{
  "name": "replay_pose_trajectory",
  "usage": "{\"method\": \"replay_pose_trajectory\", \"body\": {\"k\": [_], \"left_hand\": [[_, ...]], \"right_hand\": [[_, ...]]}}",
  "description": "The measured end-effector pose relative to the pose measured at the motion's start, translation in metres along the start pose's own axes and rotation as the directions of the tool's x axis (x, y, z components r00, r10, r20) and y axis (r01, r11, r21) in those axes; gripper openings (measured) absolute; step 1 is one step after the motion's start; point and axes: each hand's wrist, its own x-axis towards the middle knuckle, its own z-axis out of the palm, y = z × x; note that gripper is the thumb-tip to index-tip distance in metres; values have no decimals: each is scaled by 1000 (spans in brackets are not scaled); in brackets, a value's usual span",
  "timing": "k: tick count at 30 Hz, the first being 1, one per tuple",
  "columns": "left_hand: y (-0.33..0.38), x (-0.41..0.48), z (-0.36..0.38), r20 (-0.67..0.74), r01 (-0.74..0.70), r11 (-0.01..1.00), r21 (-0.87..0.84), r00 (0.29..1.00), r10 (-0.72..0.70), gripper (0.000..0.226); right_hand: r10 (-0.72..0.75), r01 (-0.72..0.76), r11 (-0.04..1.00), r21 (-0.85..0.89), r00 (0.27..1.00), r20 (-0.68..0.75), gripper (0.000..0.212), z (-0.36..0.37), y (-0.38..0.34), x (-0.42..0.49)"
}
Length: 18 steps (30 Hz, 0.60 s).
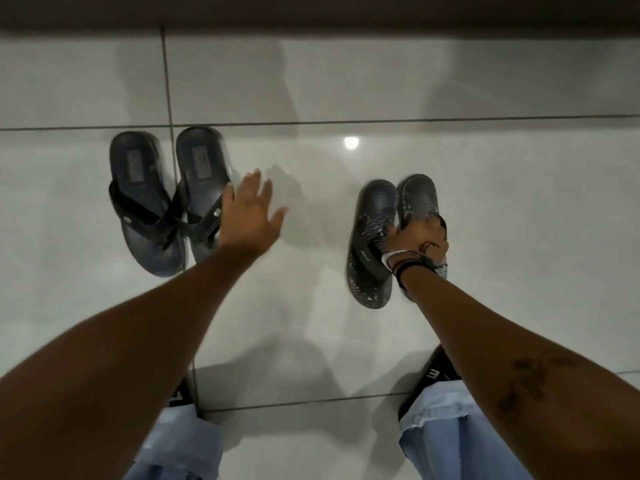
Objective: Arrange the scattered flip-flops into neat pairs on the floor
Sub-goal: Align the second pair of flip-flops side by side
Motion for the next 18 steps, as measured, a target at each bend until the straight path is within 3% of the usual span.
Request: {"method": "replay_pose_trajectory", "body": {"k": [2,5,10,14,18], "left_hand": [[35,4,25,151,-43,999,-6,988,44,77],[61,4,55,280,20,1000,-7,960,-18,96],[70,1,71,266,2,993,119,964,-33,121],[75,2,67,281,-21,982,187,959,-33,123],[80,0,68,287,-6,979,204,956,-54,123]], "right_hand": [[13,-6,999,-49,991,131,50,8,16,7],[-68,78,997,-18,944,323,38,23,25,16],[-174,183,983,-31,968,183,22,20,24,31],[-240,243,970,-25,966,91,17,-6,40,68],[-218,218,976,-21,976,12,16,-26,50,115]]}}
